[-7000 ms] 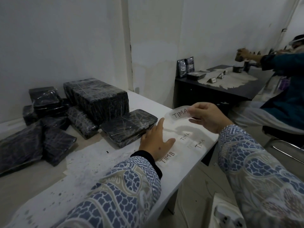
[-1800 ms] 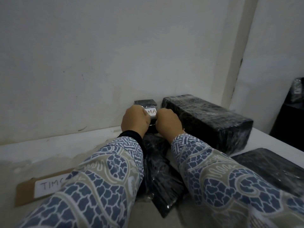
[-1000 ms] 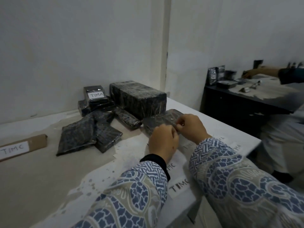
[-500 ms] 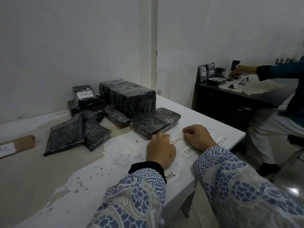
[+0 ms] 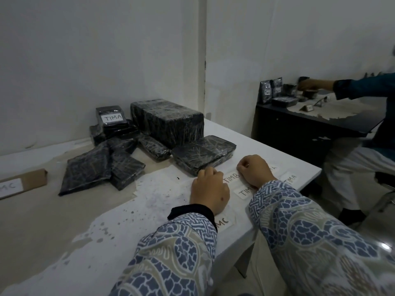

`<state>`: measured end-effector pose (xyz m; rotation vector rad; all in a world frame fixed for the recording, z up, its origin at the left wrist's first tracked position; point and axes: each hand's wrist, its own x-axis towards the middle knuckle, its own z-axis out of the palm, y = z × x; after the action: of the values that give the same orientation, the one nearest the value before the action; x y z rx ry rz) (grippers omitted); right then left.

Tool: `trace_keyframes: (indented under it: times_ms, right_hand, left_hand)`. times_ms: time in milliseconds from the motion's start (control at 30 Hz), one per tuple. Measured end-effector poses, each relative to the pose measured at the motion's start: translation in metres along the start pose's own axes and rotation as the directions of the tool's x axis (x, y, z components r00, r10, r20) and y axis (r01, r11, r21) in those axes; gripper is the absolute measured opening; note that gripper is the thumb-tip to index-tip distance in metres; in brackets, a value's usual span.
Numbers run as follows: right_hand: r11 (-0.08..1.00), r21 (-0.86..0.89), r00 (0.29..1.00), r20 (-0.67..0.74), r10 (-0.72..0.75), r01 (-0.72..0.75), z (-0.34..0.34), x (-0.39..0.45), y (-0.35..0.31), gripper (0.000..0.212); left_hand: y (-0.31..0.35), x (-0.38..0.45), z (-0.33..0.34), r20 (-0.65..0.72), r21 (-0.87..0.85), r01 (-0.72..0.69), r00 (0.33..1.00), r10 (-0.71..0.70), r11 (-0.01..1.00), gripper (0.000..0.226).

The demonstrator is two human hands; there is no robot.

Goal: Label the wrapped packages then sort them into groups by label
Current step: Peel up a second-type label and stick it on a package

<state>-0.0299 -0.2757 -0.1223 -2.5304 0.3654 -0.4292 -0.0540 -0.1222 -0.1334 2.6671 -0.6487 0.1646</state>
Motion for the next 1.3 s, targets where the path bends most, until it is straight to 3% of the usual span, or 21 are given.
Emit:
trace_keyframes:
  times_ms: [167,333,433,533,633,767,867,933,1100,1300]
  right_hand:
    - [0.999,-0.049,0.997,0.078,-0.009,0.012,0.001,0.000,0.000,0.027]
    - [0.988,0.143,0.984,0.176,0.024,-0.050,-0.011,-0.002,0.008,0.020]
    - [0.823,0.515,0.956,0.274,0.108,-0.240,-0.018,-0.006,0.008,0.019]
    - [0.663,0.665,0.928,0.348,0.132,-0.344,-0.024,-0.010,0.008,0.017]
    - [0.612,0.702,0.922,0.365,0.128,-0.363,-0.024,-0.009,0.012,0.018]
    - [0.588,0.761,0.959,0.259,0.114,-0.276,-0.022,-0.008,0.014,0.015]
    - [0.680,0.710,0.981,0.178,0.078,-0.183,-0.024,-0.011,0.019,0.018]
    - [0.740,0.650,0.975,0.217,0.040,-0.175,-0.024,-0.014,0.020,0.023]
    - [0.688,0.677,0.946,0.320,0.046,-0.262,-0.027,-0.014,0.024,0.015]
    - [0.666,0.711,0.955,0.297,0.007,-0.226,-0.027,-0.018,0.022,0.004]
  left_hand:
    - [-0.001,0.000,-0.001,0.003,-0.028,0.013,1.000,-0.013,1.000,0.037]
    - [0.000,0.002,-0.002,0.034,0.001,0.001,0.999,-0.001,1.000,0.041]
    - [0.000,0.002,-0.001,0.044,-0.005,-0.002,0.999,0.002,1.000,0.045]
    - [0.000,0.003,-0.002,0.025,-0.035,0.009,1.000,-0.009,0.999,0.041]
    - [0.002,0.003,-0.003,-0.030,-0.097,0.040,0.999,-0.043,0.995,0.030]
    - [0.005,0.000,-0.006,-0.081,-0.249,0.088,0.991,-0.111,0.965,0.022]
    - [0.007,-0.002,-0.007,-0.123,-0.288,0.064,0.987,-0.104,0.955,0.018]
    - [0.007,-0.003,-0.007,-0.142,-0.301,0.049,0.985,-0.095,0.952,0.016]
    - [0.008,-0.004,-0.007,-0.164,-0.309,0.021,0.984,-0.074,0.951,0.014]
    - [0.010,-0.005,-0.005,-0.185,-0.295,-0.032,0.983,-0.024,0.955,0.014]
